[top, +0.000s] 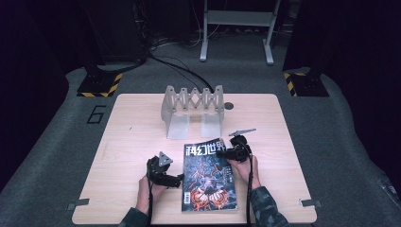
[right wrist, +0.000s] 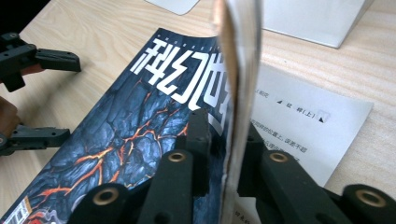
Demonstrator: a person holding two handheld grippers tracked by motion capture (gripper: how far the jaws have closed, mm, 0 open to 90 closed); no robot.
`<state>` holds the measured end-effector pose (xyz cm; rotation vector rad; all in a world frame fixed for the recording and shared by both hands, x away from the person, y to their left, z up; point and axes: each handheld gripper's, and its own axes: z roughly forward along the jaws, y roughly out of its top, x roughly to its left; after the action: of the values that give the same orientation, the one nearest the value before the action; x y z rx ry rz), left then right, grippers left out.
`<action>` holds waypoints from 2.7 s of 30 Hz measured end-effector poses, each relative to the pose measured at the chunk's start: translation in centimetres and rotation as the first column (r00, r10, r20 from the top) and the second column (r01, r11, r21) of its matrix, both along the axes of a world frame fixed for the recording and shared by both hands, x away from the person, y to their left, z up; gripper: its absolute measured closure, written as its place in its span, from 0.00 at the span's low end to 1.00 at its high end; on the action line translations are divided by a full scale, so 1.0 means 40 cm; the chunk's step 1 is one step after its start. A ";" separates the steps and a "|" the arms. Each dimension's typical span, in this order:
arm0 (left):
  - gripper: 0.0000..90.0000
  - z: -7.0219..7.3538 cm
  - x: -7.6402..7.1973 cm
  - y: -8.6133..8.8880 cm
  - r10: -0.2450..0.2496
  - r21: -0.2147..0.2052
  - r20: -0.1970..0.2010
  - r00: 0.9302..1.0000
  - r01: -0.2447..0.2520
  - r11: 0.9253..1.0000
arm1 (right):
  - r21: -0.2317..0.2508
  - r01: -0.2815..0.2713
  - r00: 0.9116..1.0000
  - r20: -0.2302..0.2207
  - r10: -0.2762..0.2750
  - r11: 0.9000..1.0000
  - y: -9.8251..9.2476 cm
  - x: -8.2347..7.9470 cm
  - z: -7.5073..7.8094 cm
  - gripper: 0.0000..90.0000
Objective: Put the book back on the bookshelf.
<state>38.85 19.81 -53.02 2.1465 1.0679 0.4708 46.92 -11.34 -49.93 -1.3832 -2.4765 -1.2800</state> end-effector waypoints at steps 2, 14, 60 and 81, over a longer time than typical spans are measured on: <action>0.01 0.000 0.000 0.000 -0.001 0.000 0.002 1.000 0.001 1.000 | 0.005 0.002 1.000 -0.003 -0.002 1.000 0.000 -0.003 0.002 0.92; 0.01 0.001 0.003 0.001 -0.012 0.000 -0.001 1.000 0.012 1.000 | 0.041 -0.014 0.998 0.061 0.011 0.999 0.001 -0.025 0.019 0.97; 0.10 0.043 0.083 -0.109 -0.222 -0.212 -0.152 0.963 0.188 0.959 | 0.103 -0.103 0.936 0.348 0.061 0.989 0.027 -0.123 0.129 0.97; 0.41 0.043 0.072 -0.116 -0.156 -0.119 -0.144 0.977 0.139 0.983 | 0.086 -0.016 0.984 0.178 0.001 0.996 -0.003 -0.062 0.023 0.96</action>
<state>41.73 15.16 -51.32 2.1731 0.9827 0.1774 44.45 -11.48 -49.02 -1.2907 -2.4969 -1.5540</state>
